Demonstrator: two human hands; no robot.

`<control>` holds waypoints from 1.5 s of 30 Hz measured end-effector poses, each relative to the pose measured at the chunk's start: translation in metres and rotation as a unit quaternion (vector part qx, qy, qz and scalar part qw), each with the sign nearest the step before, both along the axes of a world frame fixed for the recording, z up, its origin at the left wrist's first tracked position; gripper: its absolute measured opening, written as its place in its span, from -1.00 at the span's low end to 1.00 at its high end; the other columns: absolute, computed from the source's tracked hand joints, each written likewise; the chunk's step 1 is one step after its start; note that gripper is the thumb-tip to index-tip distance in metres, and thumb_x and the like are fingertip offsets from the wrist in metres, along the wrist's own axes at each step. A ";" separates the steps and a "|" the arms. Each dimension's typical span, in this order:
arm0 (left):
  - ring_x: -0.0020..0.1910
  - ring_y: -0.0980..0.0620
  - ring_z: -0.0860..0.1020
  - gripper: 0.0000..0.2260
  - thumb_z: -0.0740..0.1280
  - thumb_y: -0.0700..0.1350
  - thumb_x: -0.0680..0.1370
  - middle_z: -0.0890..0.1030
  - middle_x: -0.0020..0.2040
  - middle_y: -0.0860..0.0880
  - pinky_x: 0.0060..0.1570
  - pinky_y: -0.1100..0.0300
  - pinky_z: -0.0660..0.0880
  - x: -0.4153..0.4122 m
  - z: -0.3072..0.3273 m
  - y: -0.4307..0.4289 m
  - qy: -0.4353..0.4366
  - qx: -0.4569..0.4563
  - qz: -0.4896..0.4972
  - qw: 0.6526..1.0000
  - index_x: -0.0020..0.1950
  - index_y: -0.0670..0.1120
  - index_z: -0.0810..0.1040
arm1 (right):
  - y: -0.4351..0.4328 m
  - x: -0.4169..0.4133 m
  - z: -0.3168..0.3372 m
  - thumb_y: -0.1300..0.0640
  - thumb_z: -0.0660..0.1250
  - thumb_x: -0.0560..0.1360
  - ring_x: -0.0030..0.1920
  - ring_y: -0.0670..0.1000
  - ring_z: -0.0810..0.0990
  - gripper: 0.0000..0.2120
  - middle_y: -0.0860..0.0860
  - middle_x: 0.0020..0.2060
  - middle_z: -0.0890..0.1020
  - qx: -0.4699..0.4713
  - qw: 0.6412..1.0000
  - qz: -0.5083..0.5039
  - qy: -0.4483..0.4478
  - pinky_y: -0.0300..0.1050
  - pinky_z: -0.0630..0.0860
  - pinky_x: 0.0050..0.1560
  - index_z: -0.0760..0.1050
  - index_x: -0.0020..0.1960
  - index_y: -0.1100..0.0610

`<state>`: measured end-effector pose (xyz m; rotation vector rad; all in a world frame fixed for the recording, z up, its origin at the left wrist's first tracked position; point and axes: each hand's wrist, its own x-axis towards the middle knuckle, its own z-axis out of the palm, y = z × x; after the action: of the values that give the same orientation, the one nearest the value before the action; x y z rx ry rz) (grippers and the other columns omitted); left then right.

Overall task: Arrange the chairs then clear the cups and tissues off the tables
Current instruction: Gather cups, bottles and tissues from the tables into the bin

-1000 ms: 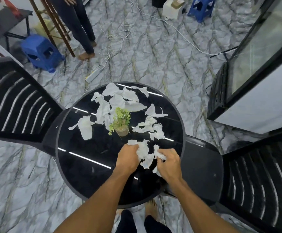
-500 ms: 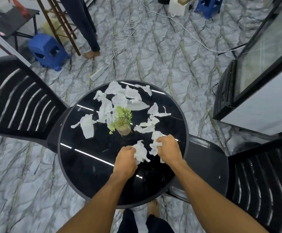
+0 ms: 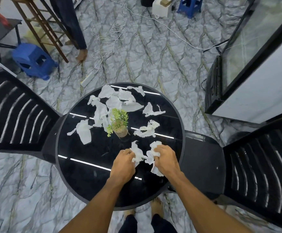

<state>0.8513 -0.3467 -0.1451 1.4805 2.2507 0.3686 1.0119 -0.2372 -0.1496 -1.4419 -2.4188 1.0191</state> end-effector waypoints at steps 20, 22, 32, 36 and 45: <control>0.34 -0.07 0.28 -0.50 0.38 -0.08 0.52 0.42 0.29 -0.01 0.03 0.06 0.53 -0.037 0.013 0.003 0.035 -0.105 -0.142 0.984 0.45 0.01 0.37 | -0.049 -0.021 0.013 0.32 0.28 0.49 0.12 0.14 0.59 -0.86 0.11 0.06 0.61 -0.069 0.985 -0.039 -0.150 -0.02 0.58 0.05 0.56 0.01 0.22; 0.38 -0.05 0.23 -0.63 0.40 -0.12 0.50 0.30 0.41 0.01 0.01 0.08 0.54 -0.037 0.009 0.001 0.040 -0.080 -0.161 0.983 0.31 -0.05 0.50 | -0.052 -0.024 0.009 0.29 0.30 0.46 -0.03 0.05 0.56 -0.90 0.05 -0.07 0.56 -0.038 0.986 -0.040 -0.155 -0.16 0.52 -0.10 0.54 -0.19 0.15; 0.03 -0.03 0.47 -0.72 0.36 -0.14 0.51 0.52 0.13 0.04 -0.19 0.17 0.40 -0.030 -0.002 0.001 0.056 -0.070 -0.251 0.964 0.20 0.05 0.55 | -0.074 -0.022 0.007 0.34 0.27 0.44 -0.20 -0.01 0.40 -0.83 0.02 -0.23 0.57 0.005 0.995 -0.022 -0.099 -0.13 0.37 -0.25 0.61 -0.12 0.15; 0.06 -0.07 0.57 -0.79 0.34 -0.19 0.47 0.60 0.01 -0.01 0.02 0.11 0.52 -0.021 0.009 0.006 -0.036 -0.064 -0.212 0.975 0.08 -0.06 0.66 | -0.076 0.001 0.022 0.35 0.28 0.41 -0.20 0.01 0.58 -0.76 0.00 -0.25 0.64 -0.077 0.984 -0.155 -0.051 -0.17 0.53 -0.20 0.67 -0.22 0.10; 0.28 -0.03 0.54 -0.63 0.42 -0.16 0.49 0.60 0.28 -0.04 0.31 0.08 0.46 0.076 0.064 0.034 -0.172 -0.043 -0.189 0.966 0.30 -0.12 0.60 | -0.089 0.134 0.072 0.24 0.44 0.45 0.07 0.04 0.66 -0.79 0.10 0.04 0.71 -0.045 0.921 -0.386 0.013 -0.30 0.49 0.07 0.71 0.06 0.14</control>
<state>0.9277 -0.3129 -0.0812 1.6155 1.6543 0.3682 1.1460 -0.3257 -0.0772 -2.1178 -1.5215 0.9186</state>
